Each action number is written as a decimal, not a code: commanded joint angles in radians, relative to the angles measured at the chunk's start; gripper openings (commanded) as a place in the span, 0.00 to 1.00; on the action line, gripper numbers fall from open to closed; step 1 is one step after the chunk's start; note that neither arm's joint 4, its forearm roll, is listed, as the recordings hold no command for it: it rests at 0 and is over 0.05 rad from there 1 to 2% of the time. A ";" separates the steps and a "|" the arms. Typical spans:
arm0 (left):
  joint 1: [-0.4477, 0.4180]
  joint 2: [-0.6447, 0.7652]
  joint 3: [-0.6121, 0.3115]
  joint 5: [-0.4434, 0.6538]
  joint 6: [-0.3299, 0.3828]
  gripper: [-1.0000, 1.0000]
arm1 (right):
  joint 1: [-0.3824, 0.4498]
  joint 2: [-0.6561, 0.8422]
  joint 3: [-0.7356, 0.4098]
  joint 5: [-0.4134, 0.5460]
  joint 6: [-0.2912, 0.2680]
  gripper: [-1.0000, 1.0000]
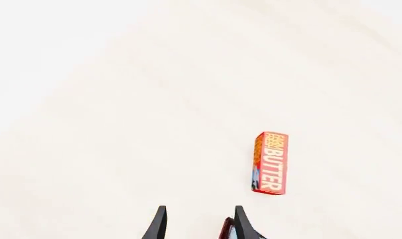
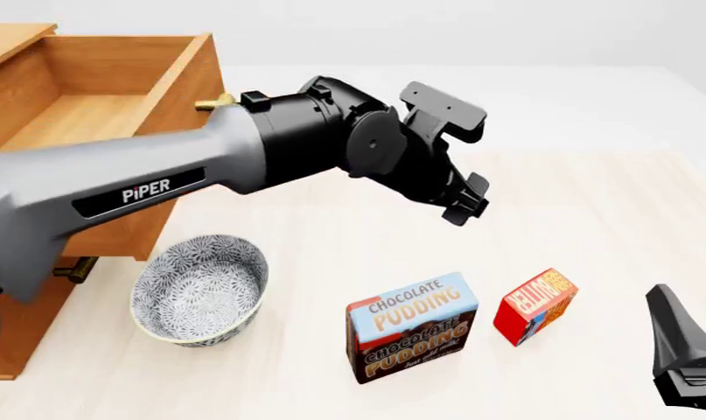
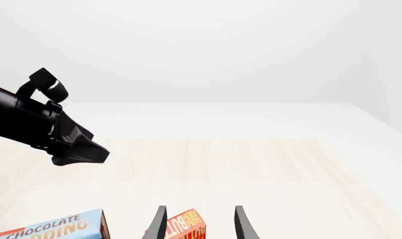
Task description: Put the butter at the back in the top drawer of the cabinet and close it.
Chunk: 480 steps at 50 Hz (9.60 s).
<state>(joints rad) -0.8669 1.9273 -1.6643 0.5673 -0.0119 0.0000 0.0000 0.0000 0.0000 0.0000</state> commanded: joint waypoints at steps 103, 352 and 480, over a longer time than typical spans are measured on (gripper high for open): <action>-0.172 0.362 -0.275 0.058 -0.105 1.00 | 0.000 0.000 0.000 0.000 0.000 1.00; -0.203 0.379 -0.314 0.016 -0.081 0.00 | 0.000 0.000 0.000 0.000 0.000 1.00; 0.092 -0.395 0.109 0.093 0.057 0.00 | 0.000 0.000 0.000 0.000 0.000 1.00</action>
<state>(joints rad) -0.8228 1.5909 -1.5763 0.6619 0.0141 0.0000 0.0000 0.0000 0.0000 0.0000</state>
